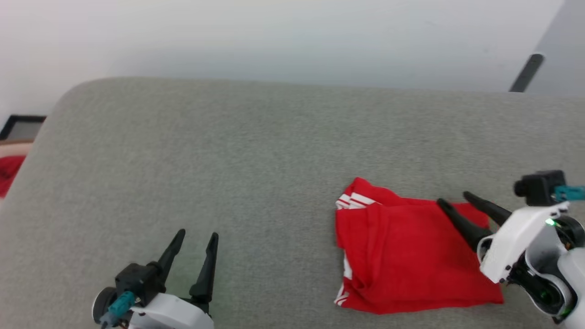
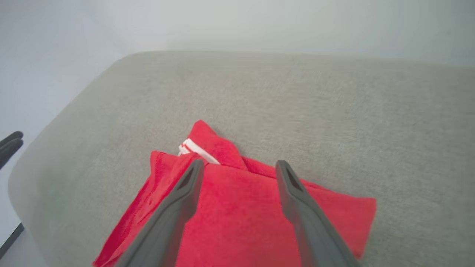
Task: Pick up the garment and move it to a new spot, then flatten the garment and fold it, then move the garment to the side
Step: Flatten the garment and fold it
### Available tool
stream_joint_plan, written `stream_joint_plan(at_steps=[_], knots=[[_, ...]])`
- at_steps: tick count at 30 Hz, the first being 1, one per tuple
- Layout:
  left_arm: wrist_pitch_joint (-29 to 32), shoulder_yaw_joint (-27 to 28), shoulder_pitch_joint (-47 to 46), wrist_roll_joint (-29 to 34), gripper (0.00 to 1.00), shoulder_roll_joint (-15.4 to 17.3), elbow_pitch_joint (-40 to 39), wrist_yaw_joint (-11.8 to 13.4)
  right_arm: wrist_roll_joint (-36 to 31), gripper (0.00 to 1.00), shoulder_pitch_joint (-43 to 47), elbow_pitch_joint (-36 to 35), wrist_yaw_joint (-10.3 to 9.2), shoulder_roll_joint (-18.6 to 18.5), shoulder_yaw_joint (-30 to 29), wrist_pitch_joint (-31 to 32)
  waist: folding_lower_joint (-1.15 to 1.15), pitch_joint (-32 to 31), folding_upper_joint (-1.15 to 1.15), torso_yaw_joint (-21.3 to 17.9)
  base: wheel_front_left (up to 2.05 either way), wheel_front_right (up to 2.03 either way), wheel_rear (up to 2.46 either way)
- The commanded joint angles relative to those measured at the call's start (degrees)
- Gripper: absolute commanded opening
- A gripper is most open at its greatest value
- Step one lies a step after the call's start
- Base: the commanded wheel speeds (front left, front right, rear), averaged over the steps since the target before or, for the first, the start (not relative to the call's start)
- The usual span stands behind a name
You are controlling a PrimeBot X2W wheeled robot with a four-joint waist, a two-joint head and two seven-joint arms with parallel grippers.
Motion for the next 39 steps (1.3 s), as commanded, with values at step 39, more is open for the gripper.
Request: stream_joint_plan(at_steps=[39], knots=[[0.07, 7.57, 18.19, 5.67, 1.0, -0.61, -14.36, 0.43, -9.48, 1.0, 26.07, -4.03, -0.02, 1.0, -23.66, -23.32, 0.0, -7.67, 0.0, -3.46, 0.0, 0.0, 0.0]])
